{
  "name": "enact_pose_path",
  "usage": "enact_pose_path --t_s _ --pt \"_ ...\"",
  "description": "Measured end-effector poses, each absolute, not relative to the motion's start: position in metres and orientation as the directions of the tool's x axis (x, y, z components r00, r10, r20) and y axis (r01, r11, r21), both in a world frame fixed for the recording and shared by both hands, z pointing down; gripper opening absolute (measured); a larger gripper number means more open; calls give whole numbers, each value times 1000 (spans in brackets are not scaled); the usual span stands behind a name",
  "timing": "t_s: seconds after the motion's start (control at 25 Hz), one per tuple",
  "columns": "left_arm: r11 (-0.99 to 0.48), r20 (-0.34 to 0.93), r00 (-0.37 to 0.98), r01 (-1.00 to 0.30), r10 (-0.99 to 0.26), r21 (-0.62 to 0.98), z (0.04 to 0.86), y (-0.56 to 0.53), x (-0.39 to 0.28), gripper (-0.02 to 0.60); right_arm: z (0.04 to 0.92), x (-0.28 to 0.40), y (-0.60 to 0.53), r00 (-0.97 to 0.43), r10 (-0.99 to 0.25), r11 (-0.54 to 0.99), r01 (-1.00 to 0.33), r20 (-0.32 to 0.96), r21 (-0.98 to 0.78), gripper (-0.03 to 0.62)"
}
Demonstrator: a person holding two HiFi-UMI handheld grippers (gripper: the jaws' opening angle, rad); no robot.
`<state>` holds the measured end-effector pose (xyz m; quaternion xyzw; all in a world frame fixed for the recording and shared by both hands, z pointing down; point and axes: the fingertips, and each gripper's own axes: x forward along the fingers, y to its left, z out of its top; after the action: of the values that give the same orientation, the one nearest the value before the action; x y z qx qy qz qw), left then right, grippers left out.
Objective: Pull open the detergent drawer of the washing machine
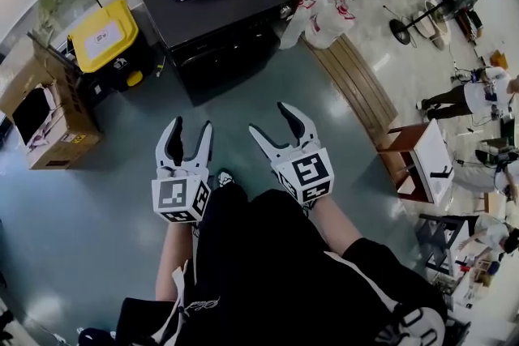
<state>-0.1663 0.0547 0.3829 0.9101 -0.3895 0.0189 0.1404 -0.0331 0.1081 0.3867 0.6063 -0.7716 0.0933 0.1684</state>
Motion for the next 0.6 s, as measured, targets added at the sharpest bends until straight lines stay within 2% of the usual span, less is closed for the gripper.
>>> enact_pose_path --t_s 0.6 --pt "-608 213 674 -734 -708 301 417 2 -184 253 417 -44 47 -243 -868 278 -961 433 17 313"
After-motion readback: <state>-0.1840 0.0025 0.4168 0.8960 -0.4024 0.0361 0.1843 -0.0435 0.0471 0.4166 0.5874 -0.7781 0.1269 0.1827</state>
